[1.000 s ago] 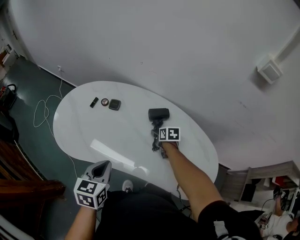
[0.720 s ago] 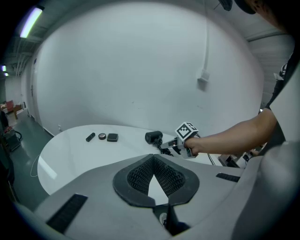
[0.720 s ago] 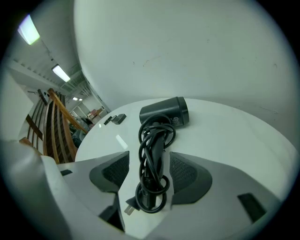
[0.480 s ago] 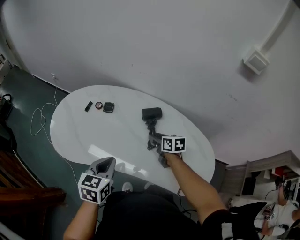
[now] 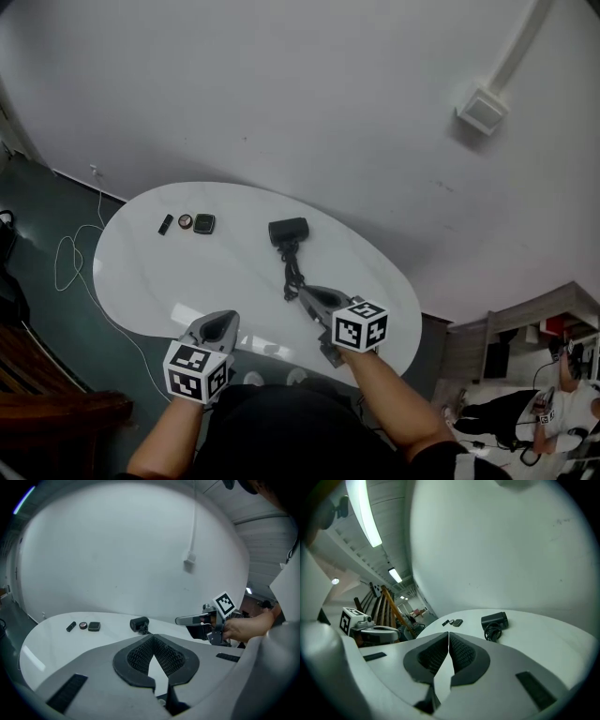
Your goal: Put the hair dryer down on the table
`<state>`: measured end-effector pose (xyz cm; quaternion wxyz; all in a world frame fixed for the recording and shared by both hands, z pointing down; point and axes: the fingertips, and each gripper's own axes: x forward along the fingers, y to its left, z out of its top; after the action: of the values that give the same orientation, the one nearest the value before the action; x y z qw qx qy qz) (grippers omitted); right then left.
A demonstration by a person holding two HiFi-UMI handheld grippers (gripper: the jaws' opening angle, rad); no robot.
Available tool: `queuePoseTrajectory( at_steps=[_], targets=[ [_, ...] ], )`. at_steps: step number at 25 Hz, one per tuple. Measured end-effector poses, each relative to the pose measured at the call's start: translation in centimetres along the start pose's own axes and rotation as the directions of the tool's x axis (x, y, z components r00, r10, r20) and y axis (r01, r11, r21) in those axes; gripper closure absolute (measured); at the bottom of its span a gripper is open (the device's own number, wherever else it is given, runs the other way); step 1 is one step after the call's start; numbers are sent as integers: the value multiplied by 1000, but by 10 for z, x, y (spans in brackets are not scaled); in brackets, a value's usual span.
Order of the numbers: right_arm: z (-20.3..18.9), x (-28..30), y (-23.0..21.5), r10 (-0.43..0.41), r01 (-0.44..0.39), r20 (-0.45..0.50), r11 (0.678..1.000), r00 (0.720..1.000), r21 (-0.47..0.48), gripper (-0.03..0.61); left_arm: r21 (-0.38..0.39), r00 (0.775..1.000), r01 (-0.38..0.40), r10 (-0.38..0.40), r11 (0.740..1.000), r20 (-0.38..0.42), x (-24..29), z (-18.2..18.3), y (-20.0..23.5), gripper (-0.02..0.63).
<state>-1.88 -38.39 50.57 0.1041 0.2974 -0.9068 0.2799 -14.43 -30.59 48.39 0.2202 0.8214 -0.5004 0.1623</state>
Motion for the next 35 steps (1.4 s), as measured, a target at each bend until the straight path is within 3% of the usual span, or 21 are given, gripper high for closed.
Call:
queuePoseTrajectory(
  at_steps=[5, 10, 22, 35],
  targets=[
    [11, -36, 20, -9, 13, 57, 997, 998, -71, 569, 24, 999, 50, -50, 998, 10, 10, 10, -16, 603],
    [6, -66, 18, -83, 91, 80, 991, 993, -100, 569, 47, 994, 106, -106, 993, 6, 17, 17, -35, 603],
    [-20, -112, 2, -164, 168, 99, 985, 982, -33, 569, 79, 989, 147, -146, 986, -17, 23, 12, -50, 603],
    [-30, -124, -4, -192, 193, 110, 981, 975, 4, 569, 94, 989, 150, -148, 984, -24, 24, 11, -55, 603]
  ],
)
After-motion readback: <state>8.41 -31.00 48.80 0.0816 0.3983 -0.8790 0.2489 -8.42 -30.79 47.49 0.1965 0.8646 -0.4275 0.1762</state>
